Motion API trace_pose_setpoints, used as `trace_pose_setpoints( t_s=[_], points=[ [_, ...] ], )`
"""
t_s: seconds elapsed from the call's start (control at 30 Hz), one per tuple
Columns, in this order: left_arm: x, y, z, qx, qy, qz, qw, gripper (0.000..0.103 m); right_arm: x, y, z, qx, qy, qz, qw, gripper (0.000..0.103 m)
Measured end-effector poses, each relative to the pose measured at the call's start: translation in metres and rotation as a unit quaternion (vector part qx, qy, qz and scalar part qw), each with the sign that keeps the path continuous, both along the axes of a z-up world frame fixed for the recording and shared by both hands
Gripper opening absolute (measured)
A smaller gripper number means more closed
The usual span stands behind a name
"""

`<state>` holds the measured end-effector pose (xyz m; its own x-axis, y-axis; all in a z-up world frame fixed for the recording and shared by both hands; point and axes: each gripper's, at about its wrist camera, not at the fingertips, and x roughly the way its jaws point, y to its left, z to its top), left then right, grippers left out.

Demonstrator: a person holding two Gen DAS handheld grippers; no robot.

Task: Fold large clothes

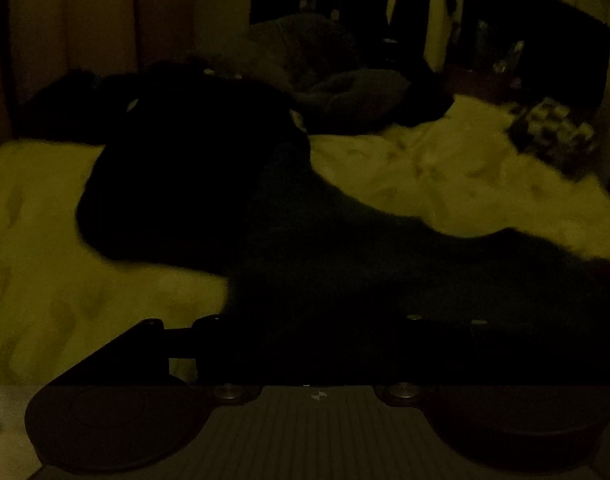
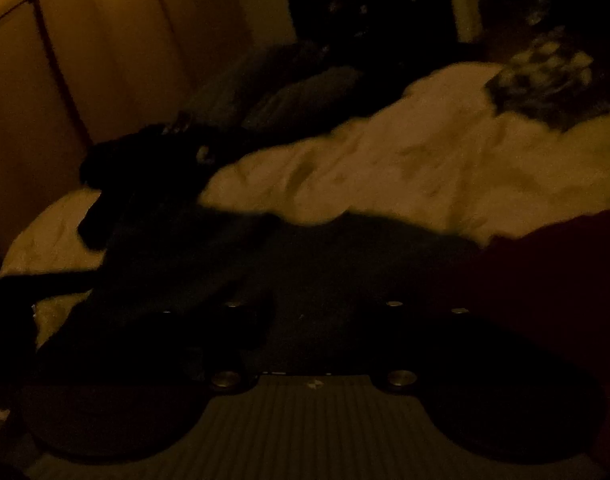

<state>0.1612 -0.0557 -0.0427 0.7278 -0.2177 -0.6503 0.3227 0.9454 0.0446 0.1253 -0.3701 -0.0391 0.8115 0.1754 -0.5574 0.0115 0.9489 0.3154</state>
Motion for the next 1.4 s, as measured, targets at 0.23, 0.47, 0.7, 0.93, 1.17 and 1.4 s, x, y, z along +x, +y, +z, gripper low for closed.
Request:
trace_pose_setpoints(
  t_s=[0.23, 0.47, 0.7, 0.93, 1.17, 1.4],
  points=[
    [0.05, 0.034, -0.038, -0.004, 0.035, 0.07, 0.997, 0.103, 0.024, -0.016, -0.033, 0.005, 0.079, -0.043, 0.996, 0.038],
    [0.048, 0.015, -0.05, 0.052, 0.012, 0.057, 0.9969, 0.103, 0.032, -0.002, -0.047, -0.05, 0.094, -0.027, 0.994, 0.04],
    [0.039, 0.018, -0.035, 0.06, 0.023, 0.049, 0.9967, 0.103, 0.021, -0.001, -0.041, -0.028, 0.07, -0.022, 0.997, 0.061],
    [-0.005, 0.037, -0.002, 0.038, 0.034, 0.022, 0.9985, 0.103, -0.002, -0.004, -0.017, 0.035, 0.043, -0.032, 0.998, 0.074],
    [-0.068, 0.051, 0.017, 0.036, 0.049, -0.039, 0.9974, 0.103, -0.028, -0.004, 0.007, 0.126, 0.04, -0.027, 0.991, 0.081],
    [-0.112, 0.057, 0.018, 0.094, 0.06, -0.074, 0.991, 0.103, -0.087, 0.033, 0.054, 0.072, 0.023, 0.023, 0.997, 0.098]
  ],
)
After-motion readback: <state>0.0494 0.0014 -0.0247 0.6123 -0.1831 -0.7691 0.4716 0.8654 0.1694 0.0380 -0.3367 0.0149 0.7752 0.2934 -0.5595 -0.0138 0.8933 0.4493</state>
